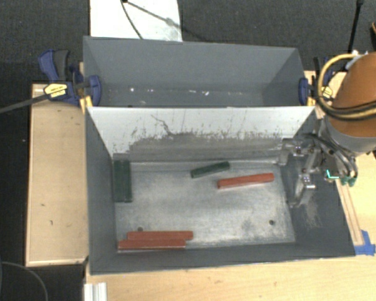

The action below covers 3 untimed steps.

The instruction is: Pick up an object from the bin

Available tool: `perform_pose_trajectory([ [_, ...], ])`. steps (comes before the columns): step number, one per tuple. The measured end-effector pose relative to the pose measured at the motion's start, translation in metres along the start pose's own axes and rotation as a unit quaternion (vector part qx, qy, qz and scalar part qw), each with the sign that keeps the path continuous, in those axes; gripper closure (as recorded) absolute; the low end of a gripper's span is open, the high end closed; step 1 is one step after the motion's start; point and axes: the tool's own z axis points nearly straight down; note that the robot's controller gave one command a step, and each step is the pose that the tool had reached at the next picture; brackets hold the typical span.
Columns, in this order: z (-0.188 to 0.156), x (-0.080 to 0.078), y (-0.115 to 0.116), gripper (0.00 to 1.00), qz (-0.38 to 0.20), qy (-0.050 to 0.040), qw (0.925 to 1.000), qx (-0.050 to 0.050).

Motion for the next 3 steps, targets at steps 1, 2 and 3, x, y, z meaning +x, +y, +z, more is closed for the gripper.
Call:
perform_pose_trajectory([
  [1, 0.109, -0.046, 0.013, 0.0, 0.04, -0.0011, 0.9992, -0.001],
  [2, 0.165, -0.064, 0.038, 0.0, -0.04, -0.001, 0.9992, 0.0],
  [3, 0.163, -0.065, 0.037, 1.0, -0.041, -0.0026, 0.9992, 0.0],
])
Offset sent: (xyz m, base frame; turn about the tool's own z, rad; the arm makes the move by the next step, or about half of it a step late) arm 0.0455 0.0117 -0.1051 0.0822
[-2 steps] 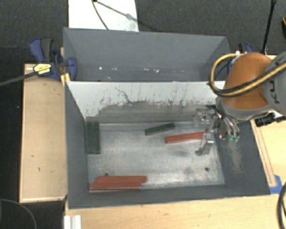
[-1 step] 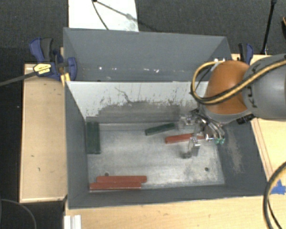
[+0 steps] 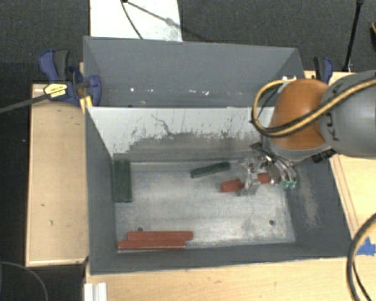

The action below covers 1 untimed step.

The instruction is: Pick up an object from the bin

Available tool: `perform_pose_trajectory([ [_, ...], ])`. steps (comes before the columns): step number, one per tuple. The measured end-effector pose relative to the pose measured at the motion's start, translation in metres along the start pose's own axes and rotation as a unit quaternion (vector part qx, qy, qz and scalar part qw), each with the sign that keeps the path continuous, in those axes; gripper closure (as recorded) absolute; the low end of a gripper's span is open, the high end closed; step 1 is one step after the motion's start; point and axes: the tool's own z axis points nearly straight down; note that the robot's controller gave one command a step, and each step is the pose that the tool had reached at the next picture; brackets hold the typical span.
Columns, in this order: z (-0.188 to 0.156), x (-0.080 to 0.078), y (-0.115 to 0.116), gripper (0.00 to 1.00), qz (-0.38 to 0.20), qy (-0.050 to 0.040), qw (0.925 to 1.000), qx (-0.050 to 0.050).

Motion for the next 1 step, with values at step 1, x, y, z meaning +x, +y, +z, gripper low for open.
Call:
perform_pose_trajectory([
  [1, -0.1399, 0.0018, -0.0333, 1.0, -0.14, -0.0048, 0.9901, 0.002],
])
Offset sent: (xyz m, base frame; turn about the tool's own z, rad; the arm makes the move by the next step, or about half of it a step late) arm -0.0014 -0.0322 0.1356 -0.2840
